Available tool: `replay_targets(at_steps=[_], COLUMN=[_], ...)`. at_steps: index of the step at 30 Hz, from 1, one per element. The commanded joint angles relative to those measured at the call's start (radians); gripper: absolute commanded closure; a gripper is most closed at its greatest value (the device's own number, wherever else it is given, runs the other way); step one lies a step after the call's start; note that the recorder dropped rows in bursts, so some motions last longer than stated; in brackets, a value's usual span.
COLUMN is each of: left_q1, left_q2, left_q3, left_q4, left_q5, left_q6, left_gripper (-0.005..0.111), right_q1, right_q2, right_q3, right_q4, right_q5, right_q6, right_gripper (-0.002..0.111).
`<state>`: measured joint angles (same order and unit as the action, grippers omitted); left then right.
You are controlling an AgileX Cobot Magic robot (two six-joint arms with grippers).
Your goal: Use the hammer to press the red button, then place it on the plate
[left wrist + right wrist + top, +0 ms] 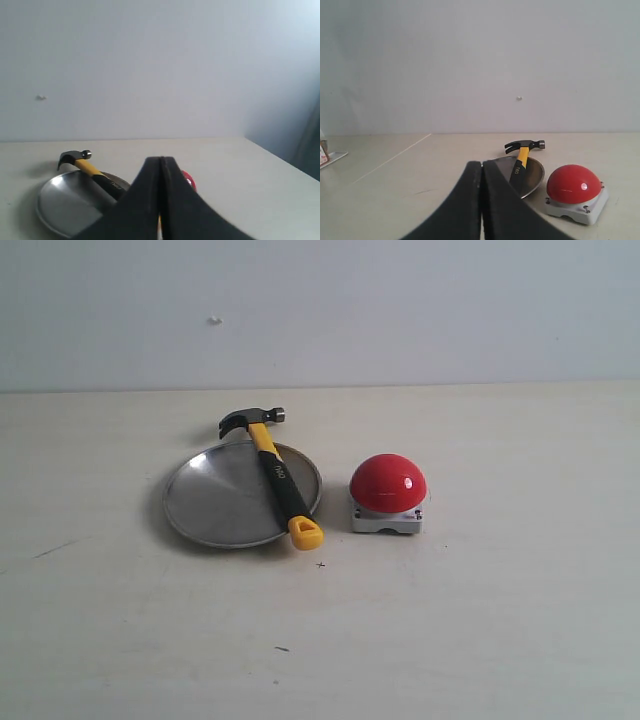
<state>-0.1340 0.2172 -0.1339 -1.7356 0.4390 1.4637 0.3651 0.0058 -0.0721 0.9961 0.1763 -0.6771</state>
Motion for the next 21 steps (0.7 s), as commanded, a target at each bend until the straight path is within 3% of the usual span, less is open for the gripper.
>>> replay_targets(at_steps=[1, 9, 21], left_q1=[-0.004, -0.004, -0.004], left_q2=[-0.099, -0.137, -0.137], left_q3=[0.063, 0.121, 0.121], left_q4=[-0.009, -0.009, -0.009], left_q5=[-0.082, -0.068, -0.072], left_q6=[-0.022, -0.029, -0.029], left_gripper=[0.107, 0.107, 0.107], right_q1=[-0.001, -0.001, -0.001], right_q2=[-0.006, -0.006, -0.006], right_q3=[0.006, 0.006, 0.006], right_q4=[-0.011, 0.022, 0.022], right_q5=[0.036, 0.241, 0.249], right_q6=[-0.011, 0.14, 0.175], right_gripper=[0.108, 0.108, 0.108])
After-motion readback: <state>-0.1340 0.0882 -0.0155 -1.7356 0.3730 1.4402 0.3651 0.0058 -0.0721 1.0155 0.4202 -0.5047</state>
